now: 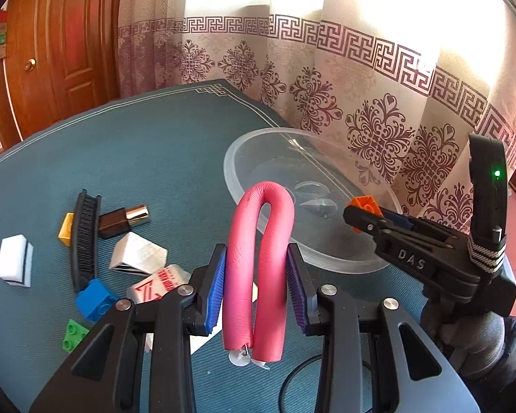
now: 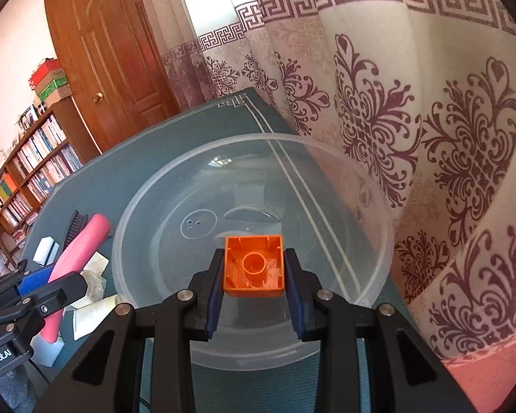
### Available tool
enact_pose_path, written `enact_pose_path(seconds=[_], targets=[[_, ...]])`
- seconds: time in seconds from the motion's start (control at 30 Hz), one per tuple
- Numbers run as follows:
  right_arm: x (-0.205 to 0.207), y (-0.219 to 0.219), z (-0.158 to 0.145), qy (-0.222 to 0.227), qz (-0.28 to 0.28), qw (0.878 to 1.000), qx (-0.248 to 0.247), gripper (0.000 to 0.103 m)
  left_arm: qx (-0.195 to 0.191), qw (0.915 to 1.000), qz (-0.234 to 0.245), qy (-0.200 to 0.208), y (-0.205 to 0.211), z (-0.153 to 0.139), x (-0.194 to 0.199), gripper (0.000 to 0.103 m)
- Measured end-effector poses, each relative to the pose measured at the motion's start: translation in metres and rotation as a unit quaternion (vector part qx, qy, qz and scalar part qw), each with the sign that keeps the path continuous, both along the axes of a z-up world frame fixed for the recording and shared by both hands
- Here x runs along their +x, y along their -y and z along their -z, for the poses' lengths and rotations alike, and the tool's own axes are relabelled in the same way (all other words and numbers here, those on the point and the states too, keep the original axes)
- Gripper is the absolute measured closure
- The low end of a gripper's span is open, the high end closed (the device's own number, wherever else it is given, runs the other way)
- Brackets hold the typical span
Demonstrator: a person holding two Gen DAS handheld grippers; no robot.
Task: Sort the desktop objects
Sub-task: 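Carry the pink tube and orange brick over the clear bowl with both grippers, then open the right gripper to drop the orange brick while the left gripper releases the pink tube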
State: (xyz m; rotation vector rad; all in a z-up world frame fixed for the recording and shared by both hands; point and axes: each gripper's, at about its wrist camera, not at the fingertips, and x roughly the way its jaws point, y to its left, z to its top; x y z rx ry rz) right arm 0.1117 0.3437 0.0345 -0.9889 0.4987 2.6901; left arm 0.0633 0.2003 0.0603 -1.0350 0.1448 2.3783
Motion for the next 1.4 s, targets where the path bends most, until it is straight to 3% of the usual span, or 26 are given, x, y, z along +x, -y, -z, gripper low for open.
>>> enact_pose_path(seconds=[0.8, 1.4], targets=[[0.004, -0.001, 0.004, -0.007, 0.000, 1.000, 0.008, 0.067, 0.000, 0.9999, 0.010, -0.008, -0.041, 0.000, -0.026, 0.066], [0.006, -0.001, 0.002, -0.007, 0.000, 1.000, 0.008, 0.067, 0.000, 0.9998, 0.017, 0.013, -0.059, 0.012, -0.042, 0.066]])
